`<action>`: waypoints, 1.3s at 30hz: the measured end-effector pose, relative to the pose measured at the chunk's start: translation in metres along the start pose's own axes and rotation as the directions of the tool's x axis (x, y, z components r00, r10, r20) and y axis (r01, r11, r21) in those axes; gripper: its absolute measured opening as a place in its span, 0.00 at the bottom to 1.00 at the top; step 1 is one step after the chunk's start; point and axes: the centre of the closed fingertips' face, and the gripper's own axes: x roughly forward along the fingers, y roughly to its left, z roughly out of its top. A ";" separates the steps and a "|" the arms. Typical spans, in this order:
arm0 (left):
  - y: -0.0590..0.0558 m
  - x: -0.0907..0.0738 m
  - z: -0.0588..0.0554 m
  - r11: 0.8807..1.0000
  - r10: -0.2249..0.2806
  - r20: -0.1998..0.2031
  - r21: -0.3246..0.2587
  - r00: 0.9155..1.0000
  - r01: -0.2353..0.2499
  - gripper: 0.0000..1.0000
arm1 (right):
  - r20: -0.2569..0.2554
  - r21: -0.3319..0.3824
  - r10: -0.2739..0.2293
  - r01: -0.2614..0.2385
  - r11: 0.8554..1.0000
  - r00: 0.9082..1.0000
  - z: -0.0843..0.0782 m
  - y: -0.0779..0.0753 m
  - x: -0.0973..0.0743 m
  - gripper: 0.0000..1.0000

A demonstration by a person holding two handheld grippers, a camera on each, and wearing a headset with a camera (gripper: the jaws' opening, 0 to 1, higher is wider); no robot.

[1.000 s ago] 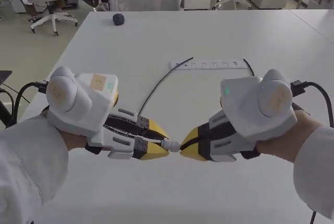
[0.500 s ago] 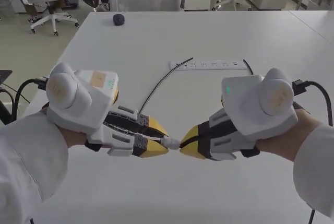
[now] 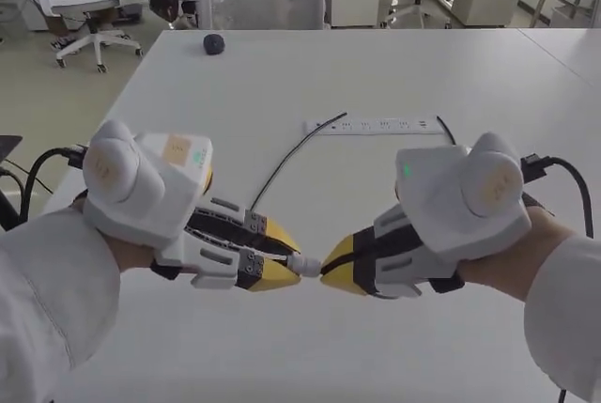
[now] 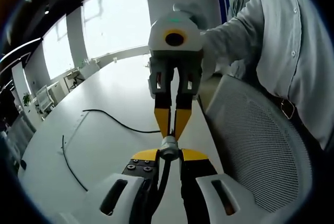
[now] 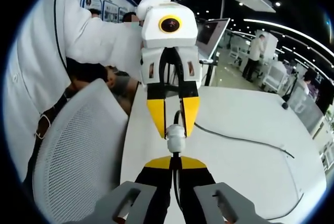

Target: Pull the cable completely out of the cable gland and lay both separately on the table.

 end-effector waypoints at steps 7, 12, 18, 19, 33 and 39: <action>0.000 0.001 -0.001 1.000 -0.004 -0.008 0.002 1.000 0.004 0.15 | -0.004 -0.001 0.007 -0.007 1.000 1.000 -0.002 0.000 0.001 0.00; 0.001 0.000 -0.001 1.000 -0.003 -0.007 0.003 1.000 0.003 0.15 | 0.005 0.003 0.003 -0.003 1.000 1.000 -0.001 -0.001 0.001 0.00; 0.002 -0.003 -0.002 1.000 0.004 -0.007 0.003 1.000 -0.004 0.15 | 0.011 0.027 -0.007 0.007 1.000 1.000 -0.009 0.000 0.001 0.00; 0.002 -0.003 -0.002 1.000 0.004 -0.008 0.004 1.000 -0.004 0.15 | 0.011 0.031 -0.008 0.008 0.999 1.000 -0.011 0.000 0.001 0.00; 0.002 -0.003 -0.006 1.000 0.011 -0.014 0.004 1.000 -0.011 0.15 | -0.030 0.091 -0.016 0.019 0.996 0.999 -0.051 0.000 0.002 0.00; 0.005 -0.004 -0.005 1.000 0.021 -0.006 0.003 1.000 -0.021 0.15 | -0.074 0.136 -0.026 0.036 0.990 0.997 -0.080 -0.002 0.002 0.00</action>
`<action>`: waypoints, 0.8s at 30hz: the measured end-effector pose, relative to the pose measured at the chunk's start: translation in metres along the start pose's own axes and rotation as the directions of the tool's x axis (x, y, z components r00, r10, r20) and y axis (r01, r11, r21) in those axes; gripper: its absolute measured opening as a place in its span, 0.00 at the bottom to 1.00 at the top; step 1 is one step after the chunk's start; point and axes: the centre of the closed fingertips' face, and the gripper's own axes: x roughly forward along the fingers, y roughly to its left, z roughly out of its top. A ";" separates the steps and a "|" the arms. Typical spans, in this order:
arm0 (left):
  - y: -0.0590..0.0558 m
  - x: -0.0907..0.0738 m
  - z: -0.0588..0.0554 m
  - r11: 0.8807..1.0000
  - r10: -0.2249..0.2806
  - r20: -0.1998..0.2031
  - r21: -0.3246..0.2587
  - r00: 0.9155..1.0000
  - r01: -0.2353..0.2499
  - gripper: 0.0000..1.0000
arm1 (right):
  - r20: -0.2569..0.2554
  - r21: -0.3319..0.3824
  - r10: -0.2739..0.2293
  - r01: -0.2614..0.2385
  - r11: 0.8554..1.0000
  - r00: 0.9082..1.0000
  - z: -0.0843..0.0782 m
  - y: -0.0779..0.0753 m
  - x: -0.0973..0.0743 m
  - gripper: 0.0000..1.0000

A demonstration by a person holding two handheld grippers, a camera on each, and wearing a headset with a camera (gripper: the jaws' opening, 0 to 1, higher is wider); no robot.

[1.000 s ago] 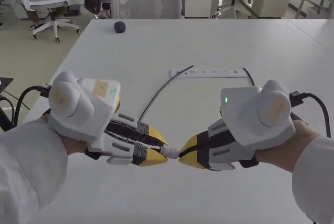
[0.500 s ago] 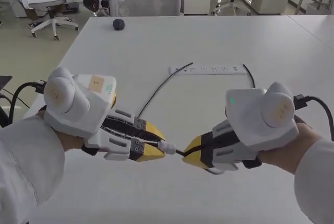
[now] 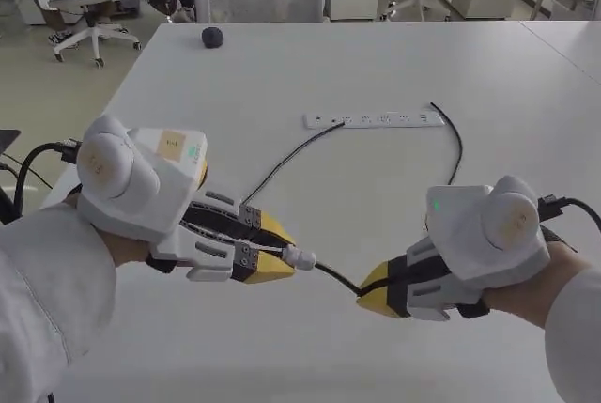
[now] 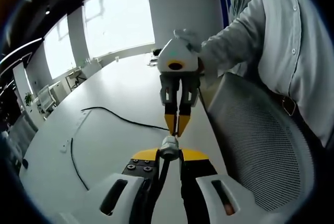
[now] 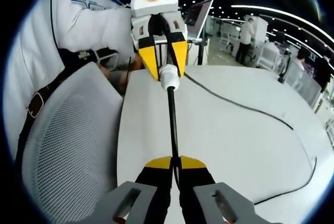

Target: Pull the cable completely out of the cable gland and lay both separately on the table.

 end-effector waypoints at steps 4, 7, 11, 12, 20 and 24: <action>0.003 -0.003 0.003 1.000 0.012 0.010 0.000 1.000 -0.012 0.15 | -0.020 0.038 -0.015 0.016 0.999 1.000 -0.018 -0.006 0.000 0.00; 0.005 -0.003 0.004 1.000 0.016 0.012 0.002 1.000 -0.016 0.15 | -0.033 0.068 -0.022 0.024 0.997 0.999 -0.030 -0.010 0.001 0.00; 0.004 -0.002 0.005 1.000 0.016 0.012 0.006 1.000 -0.016 0.15 | -0.062 0.100 -0.020 0.026 0.995 0.998 -0.047 -0.011 0.003 0.00; 0.004 -0.002 0.005 1.000 0.017 0.014 0.006 1.000 -0.017 0.15 | -0.068 0.103 -0.020 0.027 0.994 0.997 -0.050 -0.011 0.004 0.00; 0.005 -0.004 0.005 1.000 0.022 0.017 0.003 1.000 -0.022 0.15 | -0.102 0.126 -0.030 0.043 0.991 0.994 -0.069 -0.010 0.003 0.00; 0.005 -0.005 0.005 1.000 0.024 0.015 0.003 1.000 -0.024 0.15 | -0.101 0.123 -0.033 0.045 0.991 0.994 -0.068 -0.011 0.003 0.00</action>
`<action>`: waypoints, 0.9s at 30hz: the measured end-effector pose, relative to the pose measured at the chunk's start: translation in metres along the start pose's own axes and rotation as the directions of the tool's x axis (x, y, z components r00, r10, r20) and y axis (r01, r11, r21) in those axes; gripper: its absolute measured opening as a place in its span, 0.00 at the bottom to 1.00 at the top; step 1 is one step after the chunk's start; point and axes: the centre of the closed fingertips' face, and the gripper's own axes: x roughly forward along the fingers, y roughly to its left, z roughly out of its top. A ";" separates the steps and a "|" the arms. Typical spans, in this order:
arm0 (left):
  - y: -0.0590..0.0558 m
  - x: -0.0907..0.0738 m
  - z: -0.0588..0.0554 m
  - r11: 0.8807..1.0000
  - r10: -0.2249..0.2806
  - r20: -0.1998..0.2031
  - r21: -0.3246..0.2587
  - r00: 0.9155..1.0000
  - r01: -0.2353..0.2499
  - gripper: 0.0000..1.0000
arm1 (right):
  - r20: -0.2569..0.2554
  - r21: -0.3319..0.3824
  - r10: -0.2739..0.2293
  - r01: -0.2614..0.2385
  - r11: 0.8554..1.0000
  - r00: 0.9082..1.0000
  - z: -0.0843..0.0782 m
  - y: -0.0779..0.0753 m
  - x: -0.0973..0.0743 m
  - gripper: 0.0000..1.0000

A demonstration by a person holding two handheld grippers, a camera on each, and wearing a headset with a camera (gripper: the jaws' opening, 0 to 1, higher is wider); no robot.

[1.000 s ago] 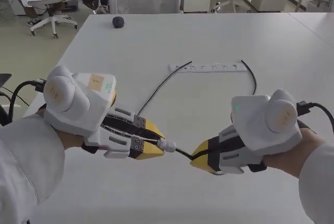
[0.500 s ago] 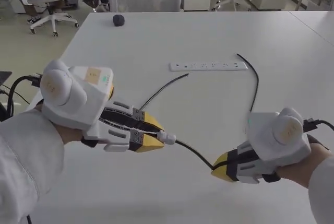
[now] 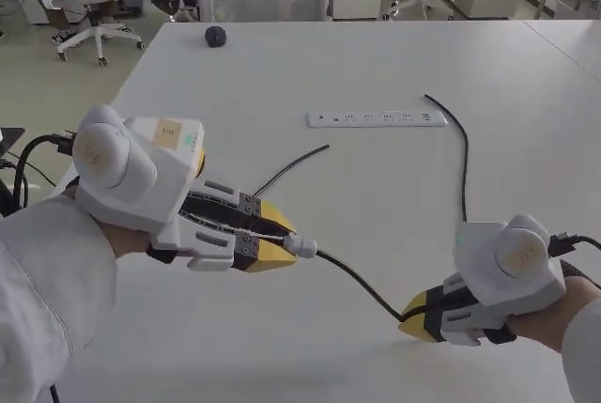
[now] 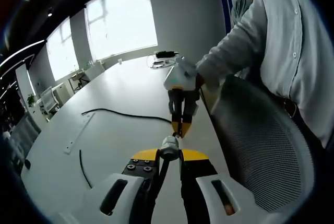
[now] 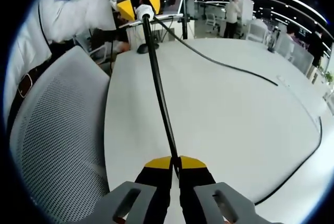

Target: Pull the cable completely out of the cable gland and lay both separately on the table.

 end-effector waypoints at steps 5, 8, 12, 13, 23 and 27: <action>0.000 0.000 0.001 1.000 -0.002 0.001 0.000 1.000 0.002 0.15 | 0.000 -0.001 0.003 -0.003 1.000 1.000 0.000 0.001 -0.001 0.00; -0.001 0.001 -0.001 1.000 -0.004 -0.005 0.003 1.000 0.004 0.15 | -0.004 -0.017 0.015 -0.015 1.000 1.000 -0.002 0.003 -0.002 0.00; -0.001 0.001 -0.001 1.000 -0.005 -0.007 0.003 1.000 0.005 0.15 | 0.000 -0.004 0.021 -0.021 1.000 1.000 -0.001 0.004 -0.004 0.00; -0.001 0.001 -0.001 1.000 -0.004 -0.006 0.003 1.000 0.004 0.15 | 0.003 -0.004 0.022 -0.022 1.000 1.000 -0.001 0.004 -0.004 0.01; -0.001 0.000 0.001 1.000 -0.006 -0.003 0.003 1.000 0.006 0.15 | 0.052 0.014 0.034 -0.035 0.999 0.998 0.007 0.008 -0.008 0.16; -0.002 0.001 0.000 1.000 -0.009 -0.006 0.003 1.000 0.009 0.15 | 0.105 0.016 0.024 -0.026 1.000 0.994 0.019 0.007 -0.011 0.33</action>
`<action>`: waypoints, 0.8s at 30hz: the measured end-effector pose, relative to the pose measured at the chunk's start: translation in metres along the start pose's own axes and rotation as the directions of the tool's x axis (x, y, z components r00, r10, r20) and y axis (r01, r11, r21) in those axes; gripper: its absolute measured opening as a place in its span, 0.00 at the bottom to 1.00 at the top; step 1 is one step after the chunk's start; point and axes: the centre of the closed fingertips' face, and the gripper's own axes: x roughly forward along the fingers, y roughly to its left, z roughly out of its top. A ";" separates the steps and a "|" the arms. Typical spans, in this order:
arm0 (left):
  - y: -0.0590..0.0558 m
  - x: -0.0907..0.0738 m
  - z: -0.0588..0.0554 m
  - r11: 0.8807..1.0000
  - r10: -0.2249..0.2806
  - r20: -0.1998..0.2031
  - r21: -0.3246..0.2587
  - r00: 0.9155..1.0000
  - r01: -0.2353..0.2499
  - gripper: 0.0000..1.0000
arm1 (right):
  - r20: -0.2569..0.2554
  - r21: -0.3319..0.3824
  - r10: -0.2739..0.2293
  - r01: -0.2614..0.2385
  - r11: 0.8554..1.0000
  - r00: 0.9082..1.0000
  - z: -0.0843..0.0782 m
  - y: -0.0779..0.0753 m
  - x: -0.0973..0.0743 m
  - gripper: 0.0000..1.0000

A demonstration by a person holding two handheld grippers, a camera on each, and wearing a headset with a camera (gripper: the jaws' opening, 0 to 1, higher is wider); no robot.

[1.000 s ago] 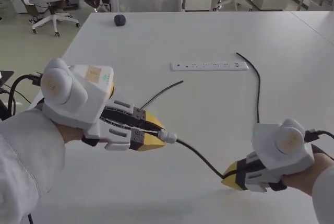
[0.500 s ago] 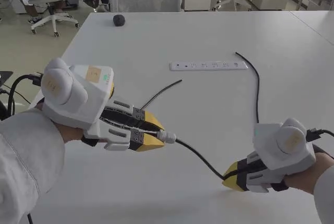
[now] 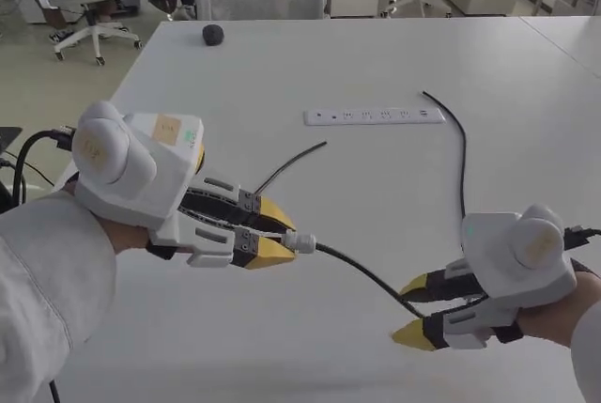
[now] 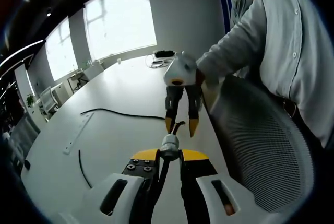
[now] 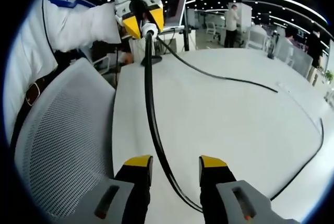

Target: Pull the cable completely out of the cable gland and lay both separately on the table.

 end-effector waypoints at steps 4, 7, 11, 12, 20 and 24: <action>0.000 0.000 0.000 1.000 0.000 -0.002 -0.001 1.000 0.000 0.15 | 0.026 0.006 0.003 -0.003 1.000 1.000 0.009 0.000 -0.004 0.36; -0.001 0.001 -0.001 1.000 -0.002 -0.006 0.000 1.000 0.002 0.15 | 0.042 0.001 0.002 -0.002 1.000 0.999 0.018 0.002 -0.006 0.40; -0.001 0.002 -0.004 1.000 -0.005 -0.018 0.002 1.000 0.005 0.15 | 0.066 -0.019 0.015 -0.014 1.000 0.998 0.035 0.007 -0.010 0.45; -0.001 0.002 -0.004 1.000 -0.006 -0.017 0.002 1.000 0.006 0.15 | 0.071 -0.021 0.017 -0.016 1.000 0.997 0.040 0.008 -0.011 0.48; -0.001 0.004 -0.002 1.000 -0.010 -0.016 0.008 1.000 0.010 0.15 | 0.142 -0.101 0.040 -0.026 0.995 0.989 0.093 0.020 -0.019 0.50; -0.002 0.006 -0.001 1.000 -0.011 -0.017 0.012 1.000 0.011 0.15 | 0.176 -0.152 0.072 -0.045 0.987 0.982 0.119 0.032 -0.020 0.44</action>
